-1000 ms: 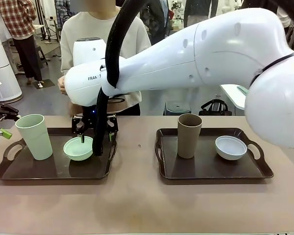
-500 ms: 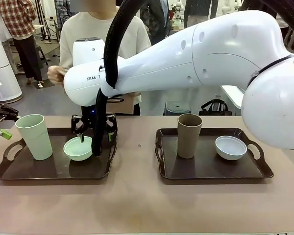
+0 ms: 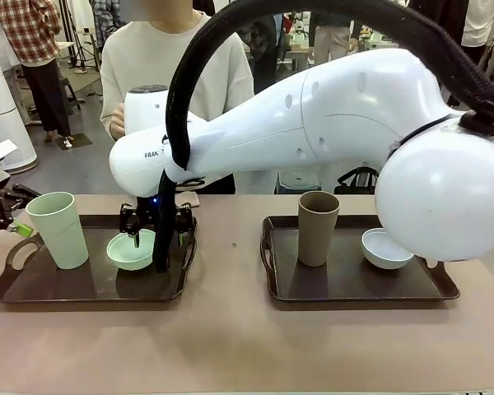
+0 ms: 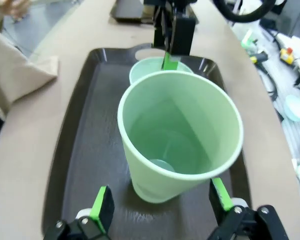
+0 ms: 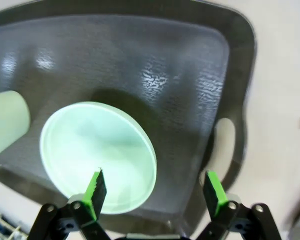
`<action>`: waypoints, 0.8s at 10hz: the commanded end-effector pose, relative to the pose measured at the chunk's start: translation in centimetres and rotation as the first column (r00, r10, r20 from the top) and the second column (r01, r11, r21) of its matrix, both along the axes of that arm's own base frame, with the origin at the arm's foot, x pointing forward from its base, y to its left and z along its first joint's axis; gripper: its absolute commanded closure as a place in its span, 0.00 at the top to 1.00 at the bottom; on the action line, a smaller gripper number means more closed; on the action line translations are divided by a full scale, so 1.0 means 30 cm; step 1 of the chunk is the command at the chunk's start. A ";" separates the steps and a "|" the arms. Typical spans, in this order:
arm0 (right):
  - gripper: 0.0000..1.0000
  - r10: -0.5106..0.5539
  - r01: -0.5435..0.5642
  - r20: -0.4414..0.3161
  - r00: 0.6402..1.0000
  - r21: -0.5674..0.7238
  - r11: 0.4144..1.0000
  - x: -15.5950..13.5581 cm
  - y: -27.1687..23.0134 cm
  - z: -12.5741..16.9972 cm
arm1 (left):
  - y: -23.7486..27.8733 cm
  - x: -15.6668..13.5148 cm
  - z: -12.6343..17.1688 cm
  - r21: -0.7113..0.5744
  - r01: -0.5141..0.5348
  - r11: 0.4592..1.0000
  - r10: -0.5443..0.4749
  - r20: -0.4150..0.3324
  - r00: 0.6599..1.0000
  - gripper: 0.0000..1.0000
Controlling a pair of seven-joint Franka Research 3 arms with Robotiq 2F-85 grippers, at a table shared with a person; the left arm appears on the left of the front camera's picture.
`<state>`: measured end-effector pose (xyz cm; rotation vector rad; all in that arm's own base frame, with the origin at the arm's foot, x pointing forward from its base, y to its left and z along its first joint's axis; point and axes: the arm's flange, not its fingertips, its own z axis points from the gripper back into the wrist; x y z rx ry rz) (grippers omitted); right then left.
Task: Set up a tray with a mat and arrange the tableware.
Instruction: Pick up the Picnic Bowl and Reusable plastic cup from the Handle tray in front of the human's position and hold them in the air.
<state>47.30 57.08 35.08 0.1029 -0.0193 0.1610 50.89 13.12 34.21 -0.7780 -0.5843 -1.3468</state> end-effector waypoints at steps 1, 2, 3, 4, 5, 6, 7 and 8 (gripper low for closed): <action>1.00 0.031 -0.031 0.001 1.000 0.015 0.999 0.024 0.037 -0.001 | 0.008 0.027 -0.021 -0.045 0.017 0.999 -0.015 0.050 0.999 1.00; 1.00 0.041 -0.040 -0.014 0.999 0.029 0.999 0.032 0.041 -0.010 | 0.008 0.036 -0.039 -0.064 0.040 0.997 -0.035 0.070 0.997 1.00; 1.00 0.044 -0.044 -0.013 0.999 0.033 0.999 0.040 0.039 -0.015 | 0.003 0.048 -0.062 -0.075 0.063 0.995 -0.057 0.076 0.995 1.00; 1.00 0.047 -0.047 -0.012 0.999 0.034 0.998 0.037 0.038 -0.016 | -0.004 0.050 -0.081 -0.091 0.082 0.992 -0.074 0.082 0.994 1.00; 1.00 0.050 -0.049 -0.004 0.999 0.037 0.998 0.039 0.037 -0.014 | -0.011 0.056 -0.096 -0.100 0.087 0.991 -0.078 0.086 0.993 1.00; 1.00 0.050 -0.050 0.001 0.999 0.038 0.998 0.041 0.035 -0.017 | -0.022 0.057 -0.115 -0.108 0.093 0.990 -0.084 0.079 0.993 1.00; 1.00 0.049 -0.049 0.004 0.999 0.041 0.998 0.043 0.038 -0.016 | -0.030 0.056 -0.121 -0.107 0.099 0.989 -0.091 0.079 0.993 1.00; 1.00 0.054 -0.055 0.017 0.998 0.049 0.997 0.051 0.038 -0.016 | -0.045 0.056 -0.129 -0.111 0.113 0.987 -0.104 0.083 0.991 1.00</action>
